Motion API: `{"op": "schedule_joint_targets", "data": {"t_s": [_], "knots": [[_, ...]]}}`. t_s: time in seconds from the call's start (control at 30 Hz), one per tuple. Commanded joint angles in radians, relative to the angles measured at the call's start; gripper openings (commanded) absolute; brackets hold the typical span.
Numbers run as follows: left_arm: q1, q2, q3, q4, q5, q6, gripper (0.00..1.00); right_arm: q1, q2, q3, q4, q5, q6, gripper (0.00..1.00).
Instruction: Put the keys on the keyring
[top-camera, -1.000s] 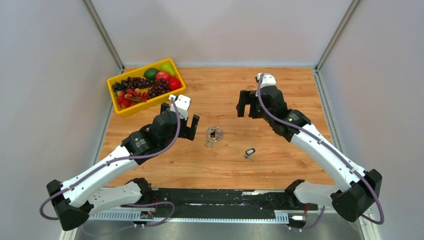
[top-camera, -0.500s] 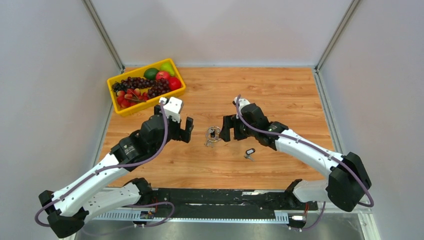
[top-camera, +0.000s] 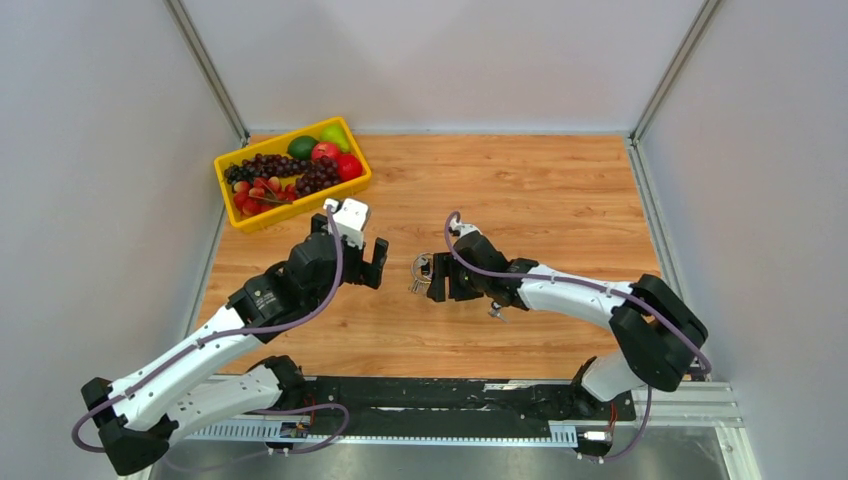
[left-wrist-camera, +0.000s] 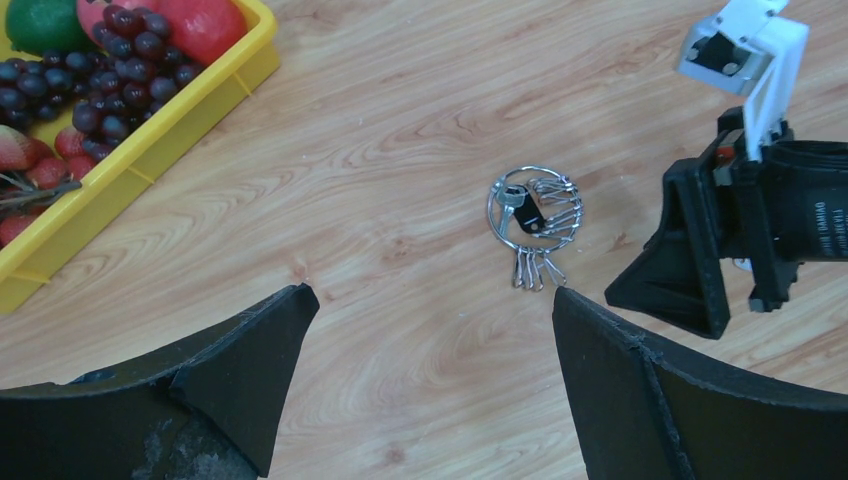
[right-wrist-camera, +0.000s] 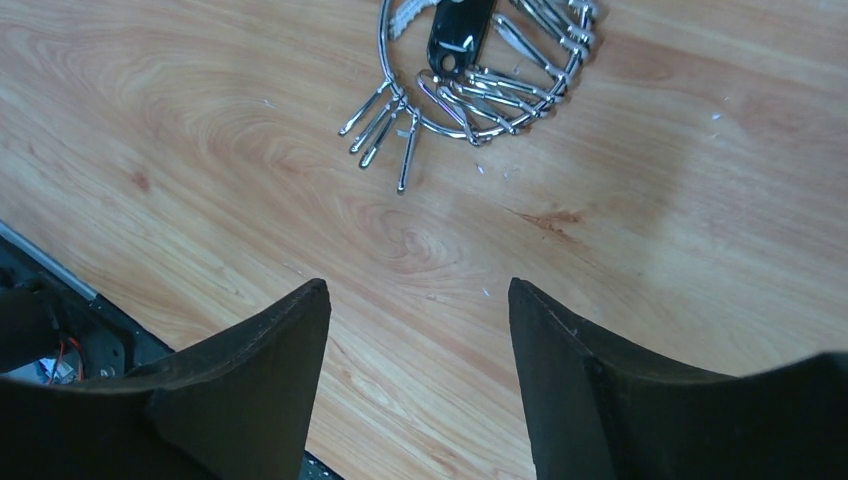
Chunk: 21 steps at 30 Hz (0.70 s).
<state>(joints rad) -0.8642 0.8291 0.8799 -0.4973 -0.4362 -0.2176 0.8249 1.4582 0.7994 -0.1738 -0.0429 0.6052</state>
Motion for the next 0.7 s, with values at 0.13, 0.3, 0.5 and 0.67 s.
{"op": "schedule_joint_targets", "data": {"t_s": [0.13,0.3,0.5,0.67], "knots": [[0.006,-0.06,-0.027,0.031,-0.002,0.015,1.0,0.022,0.097,0.002,0.156,0.03,0.13,0.61],[0.009,-0.066,-0.034,0.04,0.018,0.02,1.0,0.029,0.15,0.023,0.165,0.031,0.132,0.56],[0.014,-0.05,-0.035,0.036,0.022,0.027,1.0,0.032,0.199,0.036,0.179,0.039,0.143,0.52],[0.014,-0.046,-0.036,0.036,0.014,0.03,1.0,0.035,0.225,0.052,0.204,0.034,0.135,0.5]]}}
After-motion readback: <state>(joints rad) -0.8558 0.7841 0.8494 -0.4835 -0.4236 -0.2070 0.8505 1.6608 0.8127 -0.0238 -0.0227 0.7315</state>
